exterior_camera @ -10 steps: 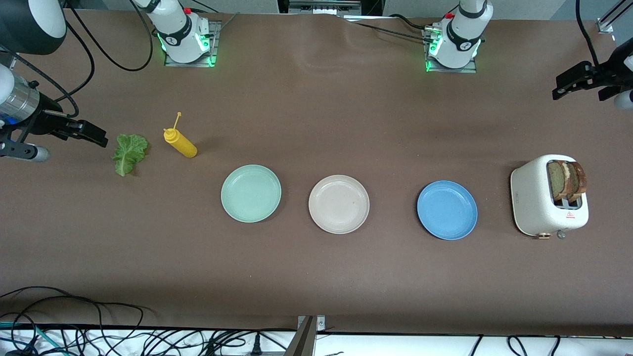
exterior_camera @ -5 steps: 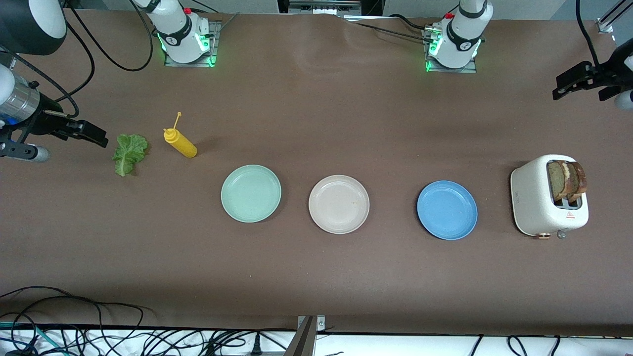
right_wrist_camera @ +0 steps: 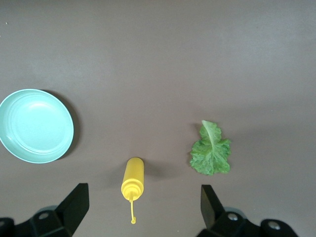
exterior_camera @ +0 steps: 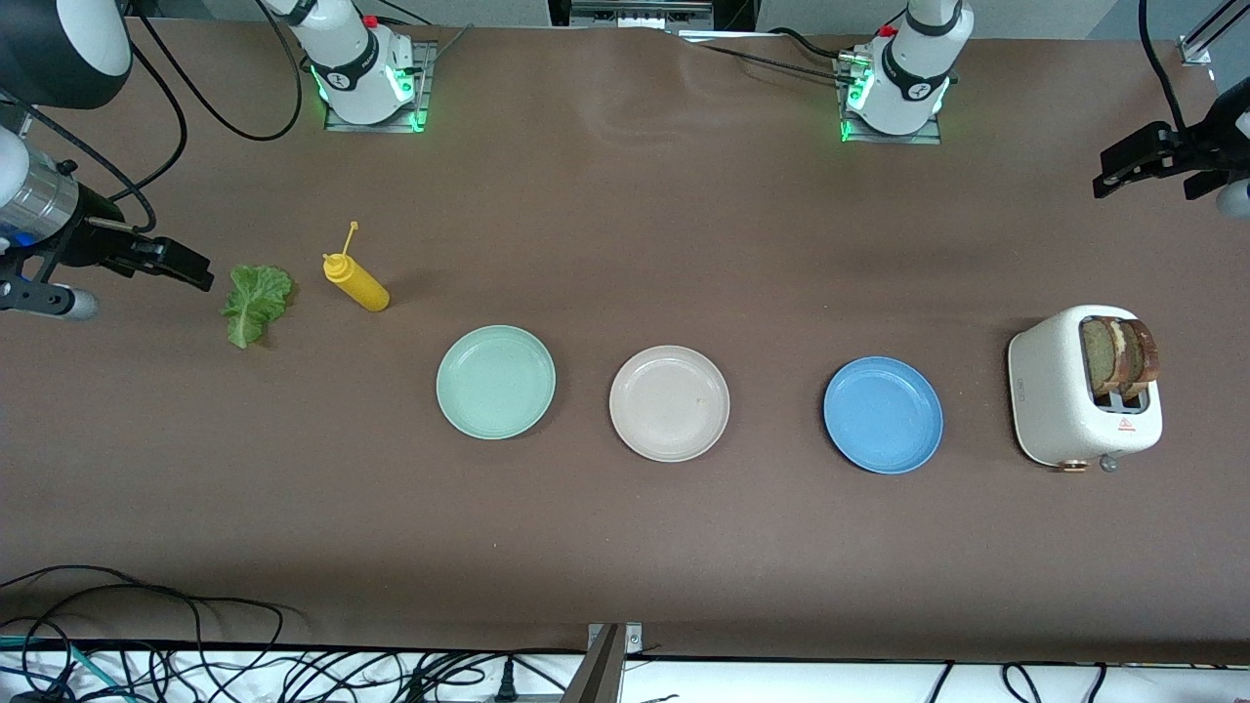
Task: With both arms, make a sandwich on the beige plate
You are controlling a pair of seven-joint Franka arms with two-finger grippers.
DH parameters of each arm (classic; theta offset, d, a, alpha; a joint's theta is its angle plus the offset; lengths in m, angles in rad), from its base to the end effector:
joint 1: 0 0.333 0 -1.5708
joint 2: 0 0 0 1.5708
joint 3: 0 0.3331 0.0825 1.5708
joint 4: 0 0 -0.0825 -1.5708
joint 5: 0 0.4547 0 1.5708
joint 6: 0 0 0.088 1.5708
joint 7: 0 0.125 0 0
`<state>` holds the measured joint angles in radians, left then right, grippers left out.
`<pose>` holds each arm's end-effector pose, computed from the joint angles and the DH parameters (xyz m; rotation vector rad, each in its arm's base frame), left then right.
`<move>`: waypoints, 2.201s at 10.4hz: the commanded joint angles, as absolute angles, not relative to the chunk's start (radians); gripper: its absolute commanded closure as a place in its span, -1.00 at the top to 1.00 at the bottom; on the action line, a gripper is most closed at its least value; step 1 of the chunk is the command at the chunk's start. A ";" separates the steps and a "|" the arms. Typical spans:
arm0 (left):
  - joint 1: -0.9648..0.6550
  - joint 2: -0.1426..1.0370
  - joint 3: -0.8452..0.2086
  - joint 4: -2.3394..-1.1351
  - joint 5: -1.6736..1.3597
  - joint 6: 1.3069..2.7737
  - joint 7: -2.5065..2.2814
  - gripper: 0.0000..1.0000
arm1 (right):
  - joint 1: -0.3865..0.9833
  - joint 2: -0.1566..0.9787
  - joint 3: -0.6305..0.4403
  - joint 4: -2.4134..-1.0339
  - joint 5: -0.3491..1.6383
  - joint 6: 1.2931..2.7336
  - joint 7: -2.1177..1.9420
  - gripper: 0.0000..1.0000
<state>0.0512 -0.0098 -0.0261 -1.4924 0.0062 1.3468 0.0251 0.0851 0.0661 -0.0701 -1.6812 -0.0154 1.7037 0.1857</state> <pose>0.5950 0.0157 0.6534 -3.1314 -0.0015 0.2131 0.6488 0.0090 0.5327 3.1058 -0.2619 -0.0643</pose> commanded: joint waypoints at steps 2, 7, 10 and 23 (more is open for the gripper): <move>0.054 0.003 -0.028 -1.459 0.021 1.324 0.034 1.00 | 0.086 0.075 -0.074 -1.657 -0.002 1.665 0.196 1.00; 0.052 0.003 -0.028 -1.459 0.021 1.324 0.034 1.00 | 0.086 0.075 -0.075 -1.657 -0.002 1.664 0.195 1.00; 0.054 0.003 -0.028 -1.459 0.023 1.324 0.034 1.00 | 0.084 0.075 -0.077 -1.657 -0.002 1.664 0.195 1.00; 0.058 -0.014 -0.032 -1.450 0.025 1.258 0.031 1.00 | 0.083 0.077 -0.077 -1.661 -0.002 1.664 0.189 1.00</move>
<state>0.0543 -0.0100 -0.0247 -1.4679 0.0062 1.3000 0.0251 0.0834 0.0691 -0.0747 -1.6812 -0.0154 1.6848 0.1865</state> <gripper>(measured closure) 0.000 0.000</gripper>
